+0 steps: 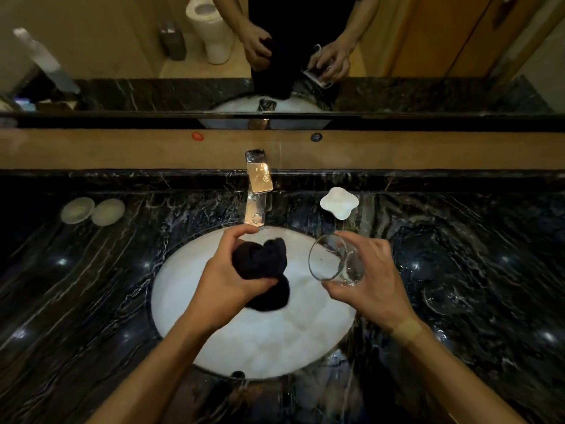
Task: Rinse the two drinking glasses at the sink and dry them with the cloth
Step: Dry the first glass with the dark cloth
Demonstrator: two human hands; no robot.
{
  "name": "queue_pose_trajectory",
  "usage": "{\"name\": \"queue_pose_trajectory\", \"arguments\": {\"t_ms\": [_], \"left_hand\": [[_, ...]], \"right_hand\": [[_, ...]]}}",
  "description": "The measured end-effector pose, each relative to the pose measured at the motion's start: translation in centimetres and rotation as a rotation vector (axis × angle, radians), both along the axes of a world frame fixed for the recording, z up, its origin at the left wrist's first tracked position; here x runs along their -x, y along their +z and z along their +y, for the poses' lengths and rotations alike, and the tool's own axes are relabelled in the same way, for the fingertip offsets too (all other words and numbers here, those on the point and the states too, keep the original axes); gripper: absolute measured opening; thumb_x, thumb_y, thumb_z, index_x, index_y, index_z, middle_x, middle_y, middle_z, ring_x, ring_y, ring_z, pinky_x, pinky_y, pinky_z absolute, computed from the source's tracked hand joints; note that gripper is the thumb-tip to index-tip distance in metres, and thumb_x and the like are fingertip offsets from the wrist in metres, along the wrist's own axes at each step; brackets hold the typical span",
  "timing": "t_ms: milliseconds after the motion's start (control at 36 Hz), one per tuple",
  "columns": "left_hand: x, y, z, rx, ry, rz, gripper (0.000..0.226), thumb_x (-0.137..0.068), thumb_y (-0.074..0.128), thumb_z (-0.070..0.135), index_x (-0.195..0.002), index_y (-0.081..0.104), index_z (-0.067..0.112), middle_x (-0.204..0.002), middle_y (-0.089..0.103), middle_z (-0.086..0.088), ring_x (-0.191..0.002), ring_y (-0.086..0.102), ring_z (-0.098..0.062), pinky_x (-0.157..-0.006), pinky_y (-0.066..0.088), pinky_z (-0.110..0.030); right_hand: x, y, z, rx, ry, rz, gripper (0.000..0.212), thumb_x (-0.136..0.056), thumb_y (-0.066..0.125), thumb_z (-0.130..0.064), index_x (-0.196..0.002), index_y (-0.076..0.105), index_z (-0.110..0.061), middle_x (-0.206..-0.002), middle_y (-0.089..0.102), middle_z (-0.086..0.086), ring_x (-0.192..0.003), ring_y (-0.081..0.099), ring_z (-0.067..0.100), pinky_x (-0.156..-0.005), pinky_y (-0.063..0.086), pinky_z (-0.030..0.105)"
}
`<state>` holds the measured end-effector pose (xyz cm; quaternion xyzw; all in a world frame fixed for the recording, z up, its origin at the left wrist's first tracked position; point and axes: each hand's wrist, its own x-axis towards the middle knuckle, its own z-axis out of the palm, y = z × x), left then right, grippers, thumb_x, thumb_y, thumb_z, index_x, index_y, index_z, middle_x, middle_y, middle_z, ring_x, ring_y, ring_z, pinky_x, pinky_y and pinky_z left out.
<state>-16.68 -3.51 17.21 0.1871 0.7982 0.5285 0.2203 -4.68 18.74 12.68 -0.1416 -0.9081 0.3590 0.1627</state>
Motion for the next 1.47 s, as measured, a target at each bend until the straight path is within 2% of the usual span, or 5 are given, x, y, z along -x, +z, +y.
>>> {"name": "queue_pose_trajectory", "arguments": {"t_ms": [195,445,667,945,1473], "left_hand": [[-0.4,0.0,0.9,-0.035,0.100,0.031,0.062,-0.066,0.088,0.013,-0.100,0.046,0.043,-0.094,0.066,0.015,-0.094,0.067,-0.014,-0.078,0.057,-0.032],[-4.2,0.2,4.2,-0.133,0.292,-0.048,0.043,-0.072,0.086,0.013,-0.099,0.061,0.036,-0.091,0.071,0.017,-0.088,0.064,0.009,-0.069,0.050,-0.008],[-3.6,-1.7,1.2,0.029,-0.317,0.280,0.074,-0.079,0.074,0.051,-0.144,0.038,0.043,-0.146,0.032,0.037,-0.149,0.015,-0.005,-0.114,0.031,-0.026],[-1.7,-2.1,1.2,0.374,-0.657,0.588,0.065,-0.085,0.062,0.049,-0.141,0.028,0.049,-0.147,0.038,0.025,-0.110,0.053,-0.017,-0.084,0.051,-0.033],[-3.3,-1.4,1.4,-0.192,-0.257,-0.480,0.039,-0.081,0.076,0.002,-0.116,0.069,0.017,-0.105,0.075,-0.003,-0.097,0.071,-0.016,-0.084,0.054,-0.026]], "right_hand": [[0.9,-0.1,-1.2,-0.088,0.023,-0.015,0.079,-0.061,0.080,-0.037,-0.135,0.052,-0.033,-0.115,0.053,-0.023,-0.105,0.037,0.008,-0.082,0.047,0.028],[1.4,0.2,-3.0,-0.079,0.056,-0.044,0.080,-0.059,0.075,-0.041,-0.136,0.050,-0.036,-0.116,0.059,-0.015,-0.107,0.042,0.015,-0.085,0.043,0.027],[1.1,1.1,-1.6,0.122,0.106,-0.057,0.082,-0.058,0.077,-0.042,-0.136,0.050,-0.040,-0.118,0.047,-0.037,-0.118,0.039,0.002,-0.094,0.044,0.022],[1.9,2.6,-3.1,0.050,0.355,-0.165,0.079,-0.058,0.075,-0.047,-0.133,0.051,-0.039,-0.111,0.050,-0.025,-0.104,0.050,0.002,-0.090,0.044,0.020],[4.0,4.1,-1.6,0.575,0.374,-0.276,0.079,-0.055,0.092,-0.037,-0.122,0.051,-0.043,-0.127,0.055,-0.015,-0.102,0.067,0.016,-0.090,0.057,0.039]]}}
